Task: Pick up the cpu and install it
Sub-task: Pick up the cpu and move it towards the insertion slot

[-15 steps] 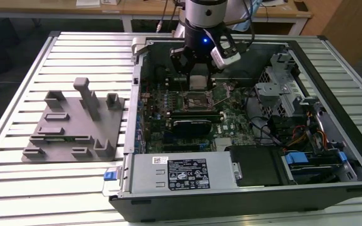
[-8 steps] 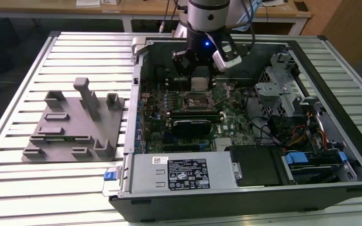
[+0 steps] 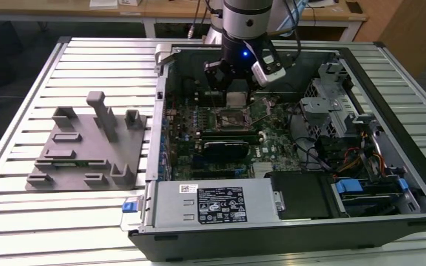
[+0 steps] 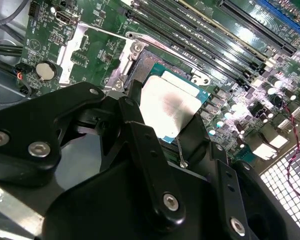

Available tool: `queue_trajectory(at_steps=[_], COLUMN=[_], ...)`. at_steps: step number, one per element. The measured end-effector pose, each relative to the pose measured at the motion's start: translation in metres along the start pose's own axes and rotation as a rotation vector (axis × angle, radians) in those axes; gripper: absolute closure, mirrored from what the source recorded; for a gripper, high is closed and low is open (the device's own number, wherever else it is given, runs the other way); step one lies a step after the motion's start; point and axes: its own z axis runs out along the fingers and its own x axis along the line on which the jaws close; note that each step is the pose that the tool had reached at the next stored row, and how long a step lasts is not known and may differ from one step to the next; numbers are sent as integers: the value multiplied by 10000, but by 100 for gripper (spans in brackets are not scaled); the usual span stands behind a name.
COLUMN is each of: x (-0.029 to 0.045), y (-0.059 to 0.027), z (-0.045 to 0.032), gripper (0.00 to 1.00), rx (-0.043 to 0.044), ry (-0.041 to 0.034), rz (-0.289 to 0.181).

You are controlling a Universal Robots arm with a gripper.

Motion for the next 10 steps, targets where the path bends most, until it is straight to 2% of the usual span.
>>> queue_trajectory(at_steps=[10], x=[-12], y=[2], z=[49], gripper=[45], rx=[1], ry=[0], rz=[-1])
